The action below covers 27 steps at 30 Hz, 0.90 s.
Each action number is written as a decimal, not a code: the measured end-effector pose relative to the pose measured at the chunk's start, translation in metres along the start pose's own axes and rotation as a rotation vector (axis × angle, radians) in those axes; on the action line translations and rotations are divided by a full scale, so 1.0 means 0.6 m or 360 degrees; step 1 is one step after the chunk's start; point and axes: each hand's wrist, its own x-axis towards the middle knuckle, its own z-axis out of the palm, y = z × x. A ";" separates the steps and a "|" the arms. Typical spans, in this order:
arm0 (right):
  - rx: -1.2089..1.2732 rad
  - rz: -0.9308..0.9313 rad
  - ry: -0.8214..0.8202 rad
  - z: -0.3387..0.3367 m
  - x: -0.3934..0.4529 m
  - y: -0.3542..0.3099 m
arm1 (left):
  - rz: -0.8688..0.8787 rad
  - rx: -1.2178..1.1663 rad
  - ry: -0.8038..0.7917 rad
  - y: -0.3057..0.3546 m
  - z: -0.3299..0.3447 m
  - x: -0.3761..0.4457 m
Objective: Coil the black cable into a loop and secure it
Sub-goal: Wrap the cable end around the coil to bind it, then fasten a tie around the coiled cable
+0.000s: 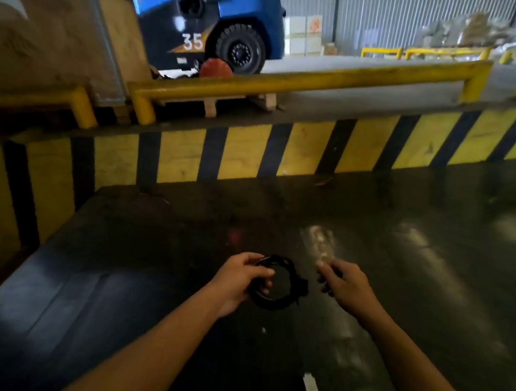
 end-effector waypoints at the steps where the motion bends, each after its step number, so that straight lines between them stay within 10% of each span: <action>1: -0.0123 0.0093 -0.0100 0.005 -0.009 0.035 | -0.0059 0.0067 0.0017 -0.018 0.001 0.001; 8: -0.0837 0.0558 -0.0883 0.079 -0.080 0.226 | -0.0361 0.0209 0.0070 -0.132 -0.003 0.005; 22: -0.0906 0.0679 -0.0766 0.132 -0.084 0.203 | -0.0272 0.0403 0.0132 -0.143 -0.013 -0.005; 27: -0.0388 0.0713 -0.0501 0.103 -0.059 0.172 | -0.0188 0.0399 0.0150 -0.120 -0.023 -0.010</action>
